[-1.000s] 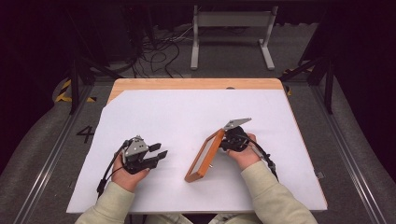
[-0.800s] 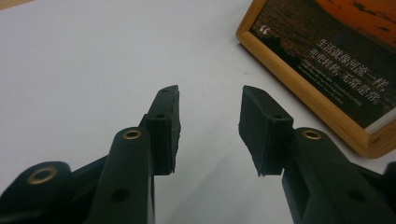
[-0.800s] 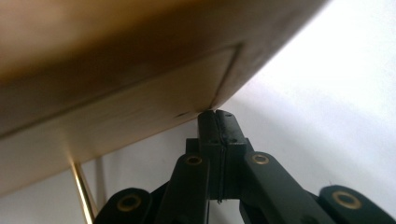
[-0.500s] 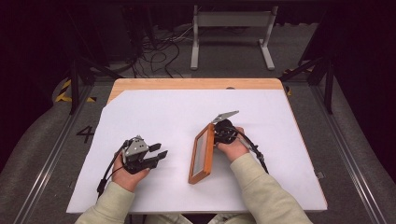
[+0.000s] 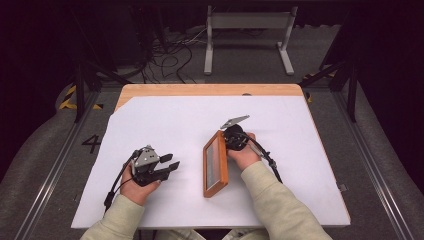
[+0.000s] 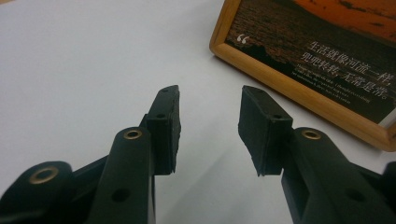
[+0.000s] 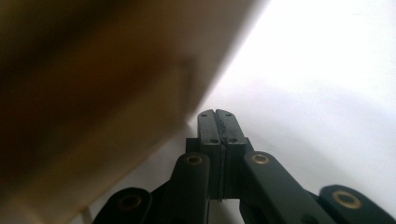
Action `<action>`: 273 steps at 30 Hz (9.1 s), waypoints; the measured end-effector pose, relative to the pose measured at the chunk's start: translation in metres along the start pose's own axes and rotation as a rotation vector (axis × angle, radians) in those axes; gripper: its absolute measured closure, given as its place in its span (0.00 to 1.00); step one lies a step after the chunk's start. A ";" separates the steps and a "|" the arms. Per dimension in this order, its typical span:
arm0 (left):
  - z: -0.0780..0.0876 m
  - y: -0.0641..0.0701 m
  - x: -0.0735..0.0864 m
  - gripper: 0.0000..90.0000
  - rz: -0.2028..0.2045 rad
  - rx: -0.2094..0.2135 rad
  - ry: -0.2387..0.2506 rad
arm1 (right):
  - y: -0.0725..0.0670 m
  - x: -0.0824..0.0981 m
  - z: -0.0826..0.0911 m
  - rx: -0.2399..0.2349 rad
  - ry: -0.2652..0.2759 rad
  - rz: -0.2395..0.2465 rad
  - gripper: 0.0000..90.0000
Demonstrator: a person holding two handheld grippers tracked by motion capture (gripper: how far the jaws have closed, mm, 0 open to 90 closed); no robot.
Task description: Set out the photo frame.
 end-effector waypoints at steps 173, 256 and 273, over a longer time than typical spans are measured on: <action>0.019 -0.016 0.008 0.45 0.048 -0.060 0.006 | -0.031 -0.036 0.059 -0.174 -0.505 0.473 0.62; 0.021 -0.014 -0.001 0.30 0.073 -0.001 0.073 | 0.013 0.108 0.177 0.175 0.396 0.082 0.03; 0.014 -0.011 0.003 0.29 0.079 0.029 0.033 | 0.022 0.130 0.151 0.214 0.305 0.074 0.05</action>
Point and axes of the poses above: each handheld gripper's, and its own axes: z roughly backward along the jaws, x roughly out of its underside, y roughly to its right, the point moved 8 cm from there along -z, roughly forward along the jaws, and after that the axes turned 5 degrees about -x, right-handed, at the moved point
